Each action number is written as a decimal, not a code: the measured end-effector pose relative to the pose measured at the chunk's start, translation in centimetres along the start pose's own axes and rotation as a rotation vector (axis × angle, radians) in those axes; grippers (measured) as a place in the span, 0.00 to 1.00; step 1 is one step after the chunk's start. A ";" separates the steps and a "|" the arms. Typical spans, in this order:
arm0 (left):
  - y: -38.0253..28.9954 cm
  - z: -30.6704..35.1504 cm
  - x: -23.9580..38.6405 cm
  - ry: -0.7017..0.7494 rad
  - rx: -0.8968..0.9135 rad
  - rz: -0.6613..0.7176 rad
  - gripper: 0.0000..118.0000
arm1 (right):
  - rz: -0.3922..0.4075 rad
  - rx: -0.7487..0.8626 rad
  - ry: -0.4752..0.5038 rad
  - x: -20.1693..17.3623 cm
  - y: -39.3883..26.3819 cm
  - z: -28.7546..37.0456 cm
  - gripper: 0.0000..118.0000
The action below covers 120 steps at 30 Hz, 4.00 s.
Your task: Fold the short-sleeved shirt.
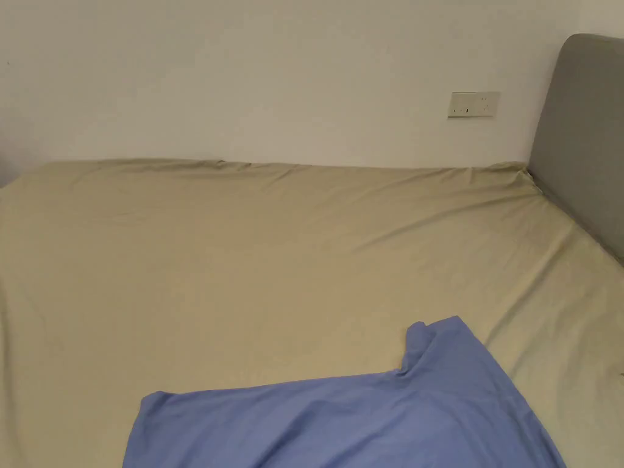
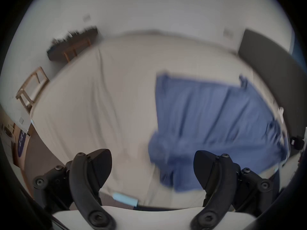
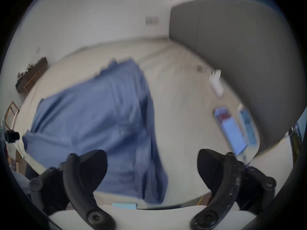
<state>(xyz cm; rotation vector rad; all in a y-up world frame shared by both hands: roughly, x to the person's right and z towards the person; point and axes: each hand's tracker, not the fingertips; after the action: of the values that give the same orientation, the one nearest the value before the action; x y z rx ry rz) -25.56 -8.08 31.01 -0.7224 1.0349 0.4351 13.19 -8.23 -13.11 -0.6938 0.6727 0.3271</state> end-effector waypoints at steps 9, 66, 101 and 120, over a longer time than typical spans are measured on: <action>7.4 9.9 2.8 -0.234 0.684 0.086 0.00 | -0.075 0.580 0.125 -3.8 9.9 7.0 0.05; 13.0 -8.8 1.2 -0.169 -0.102 -0.078 0.03 | -0.012 -0.161 0.133 -0.9 17.1 -13.0 0.03; 4.5 7.1 6.1 -0.027 0.786 -0.044 0.06 | -0.028 0.728 -0.129 -6.1 5.8 6.4 0.13; 2.9 -8.6 -12.9 -0.685 -0.122 0.507 1.00 | -0.024 0.568 -0.117 -9.5 4.1 6.3 0.02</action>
<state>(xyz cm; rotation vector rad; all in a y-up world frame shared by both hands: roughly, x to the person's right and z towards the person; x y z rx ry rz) -38.64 -12.16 38.77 -0.3560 0.5261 1.1054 6.96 -1.54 -5.14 -0.1390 0.6060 0.1396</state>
